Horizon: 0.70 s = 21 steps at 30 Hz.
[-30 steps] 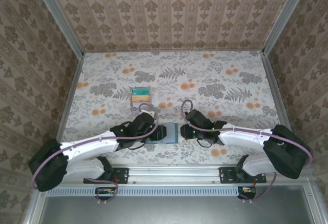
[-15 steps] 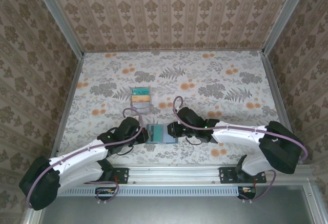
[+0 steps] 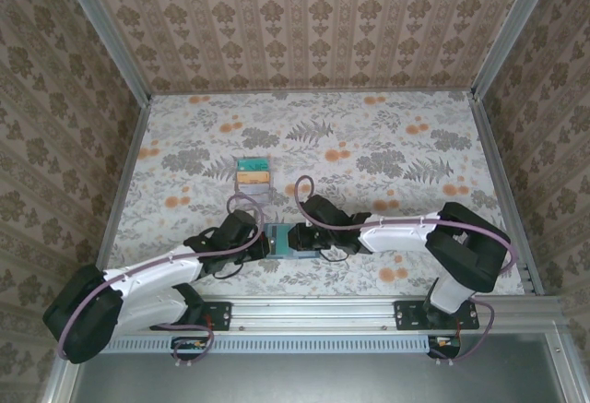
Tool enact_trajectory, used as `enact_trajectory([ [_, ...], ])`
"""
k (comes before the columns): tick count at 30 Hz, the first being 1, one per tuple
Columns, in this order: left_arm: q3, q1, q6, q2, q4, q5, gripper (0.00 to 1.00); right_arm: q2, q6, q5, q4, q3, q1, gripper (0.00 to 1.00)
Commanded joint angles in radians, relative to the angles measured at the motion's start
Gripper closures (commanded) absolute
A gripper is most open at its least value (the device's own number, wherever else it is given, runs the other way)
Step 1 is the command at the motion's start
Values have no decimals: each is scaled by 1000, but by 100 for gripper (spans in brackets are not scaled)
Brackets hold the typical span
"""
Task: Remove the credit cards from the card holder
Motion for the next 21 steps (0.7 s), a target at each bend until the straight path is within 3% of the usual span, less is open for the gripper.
enact_trajectory([
  [1, -15, 8, -1, 2, -9, -20, 100, 33, 27, -25, 15, 35, 4, 82],
  [21, -21, -20, -25, 26, -14, -46, 100, 131, 60, -47, 25, 52, -7, 80],
])
